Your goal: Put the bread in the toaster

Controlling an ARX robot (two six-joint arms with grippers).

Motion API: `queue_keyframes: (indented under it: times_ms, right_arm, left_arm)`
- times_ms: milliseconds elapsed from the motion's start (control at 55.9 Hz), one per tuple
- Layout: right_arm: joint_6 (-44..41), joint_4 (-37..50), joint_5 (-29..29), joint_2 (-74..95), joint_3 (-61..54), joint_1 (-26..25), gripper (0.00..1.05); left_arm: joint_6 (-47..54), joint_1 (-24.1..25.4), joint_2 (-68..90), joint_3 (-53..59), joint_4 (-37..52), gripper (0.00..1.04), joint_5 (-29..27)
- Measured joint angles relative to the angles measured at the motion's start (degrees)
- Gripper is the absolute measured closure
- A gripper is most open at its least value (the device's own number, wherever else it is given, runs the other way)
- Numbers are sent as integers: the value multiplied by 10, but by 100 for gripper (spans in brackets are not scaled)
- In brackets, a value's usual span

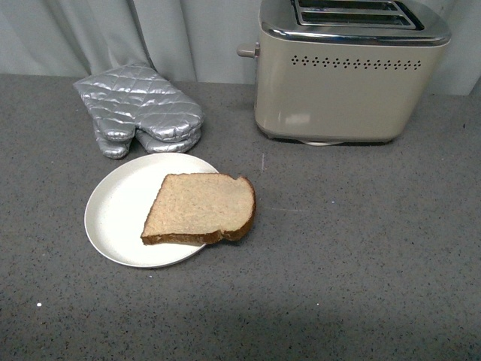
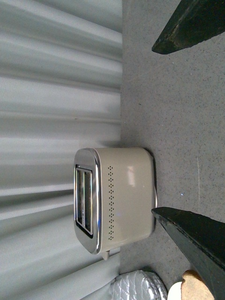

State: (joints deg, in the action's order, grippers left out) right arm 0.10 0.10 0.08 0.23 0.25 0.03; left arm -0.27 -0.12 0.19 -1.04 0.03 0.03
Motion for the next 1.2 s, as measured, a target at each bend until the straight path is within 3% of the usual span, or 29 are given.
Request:
queue_keyframes:
  times_ms: [554, 572, 662, 715, 805, 894, 983, 1198]
  right_arm:
    - [0, 0, -2, 0, 0, 0, 10]
    - [0, 0, -2, 0, 0, 0, 10]
    - [0, 0, 0, 0, 0, 0, 10]
    - [0, 0, -1, 0, 0, 0, 10]
    - [0, 0, -2, 0, 0, 0, 10]
    - [0, 0, -2, 0, 0, 0, 10]
    - [0, 0, -2, 0, 0, 0, 10]
    - [0, 0, -2, 0, 0, 0, 10]
  left_arm:
    - [0, 0, 0, 0, 0, 7, 0]
    - [-5, -2, 2, -1, -2, 7, -8]
    - [-96, -55, 89, -42, -97, 7, -168]
    - [-146, -61, 152, -51, -90, 7, -192]
    - [-188, -53, 254, -61, -28, 7, -178]
    - [-204, -32, 442, -93, 94, 7, -107]
    - [-193, -20, 620, -156, 155, 7, -42]
    - [-123, -10, 901, -289, 210, 7, -19]
